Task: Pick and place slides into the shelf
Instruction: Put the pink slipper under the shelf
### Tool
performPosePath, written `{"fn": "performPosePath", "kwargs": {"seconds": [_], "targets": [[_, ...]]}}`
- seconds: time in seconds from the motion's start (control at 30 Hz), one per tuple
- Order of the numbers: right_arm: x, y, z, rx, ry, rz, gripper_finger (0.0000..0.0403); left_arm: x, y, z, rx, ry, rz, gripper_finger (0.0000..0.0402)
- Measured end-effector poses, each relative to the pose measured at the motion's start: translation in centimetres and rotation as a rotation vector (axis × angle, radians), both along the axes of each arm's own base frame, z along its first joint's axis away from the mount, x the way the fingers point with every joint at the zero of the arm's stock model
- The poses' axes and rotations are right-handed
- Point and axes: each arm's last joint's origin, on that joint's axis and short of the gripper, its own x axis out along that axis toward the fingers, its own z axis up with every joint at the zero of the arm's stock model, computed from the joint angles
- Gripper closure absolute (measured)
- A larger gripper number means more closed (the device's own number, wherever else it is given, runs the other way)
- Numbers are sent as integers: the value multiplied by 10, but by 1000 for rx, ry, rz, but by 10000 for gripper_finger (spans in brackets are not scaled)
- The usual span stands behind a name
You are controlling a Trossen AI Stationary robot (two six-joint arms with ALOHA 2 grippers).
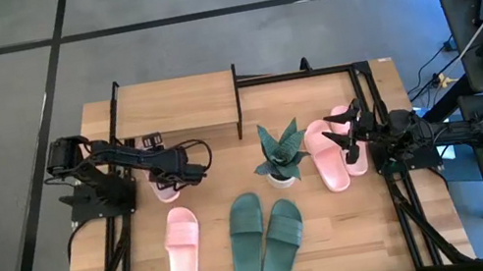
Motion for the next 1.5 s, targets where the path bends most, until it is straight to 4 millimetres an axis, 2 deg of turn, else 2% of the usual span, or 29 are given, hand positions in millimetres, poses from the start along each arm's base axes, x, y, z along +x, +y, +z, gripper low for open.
{"fn": "performPosePath", "kwargs": {"seconds": [0.2,0.33,0.7,0.83,1.0,1.23,1.4,1.5], "targets": [[0,0,0,0,0,0,182,0,0,0,-12,2,5,260],[0,0,0,0,0,0,182,-1,-3,-2,-103,3,48,242],[0,0,0,1,0,0,182,-2,-5,-3,-199,11,84,237],[0,0,0,1,-1,0,182,2,-6,5,-206,11,103,237],[0,0,0,1,0,0,182,15,-6,24,-206,-24,107,237],[0,0,-1,1,8,0,182,46,-14,54,-396,-225,142,237],[0,0,-1,1,8,0,182,74,-20,56,-631,-479,94,237],[0,0,-1,1,8,0,182,79,-21,51,-647,-496,95,237]]}}
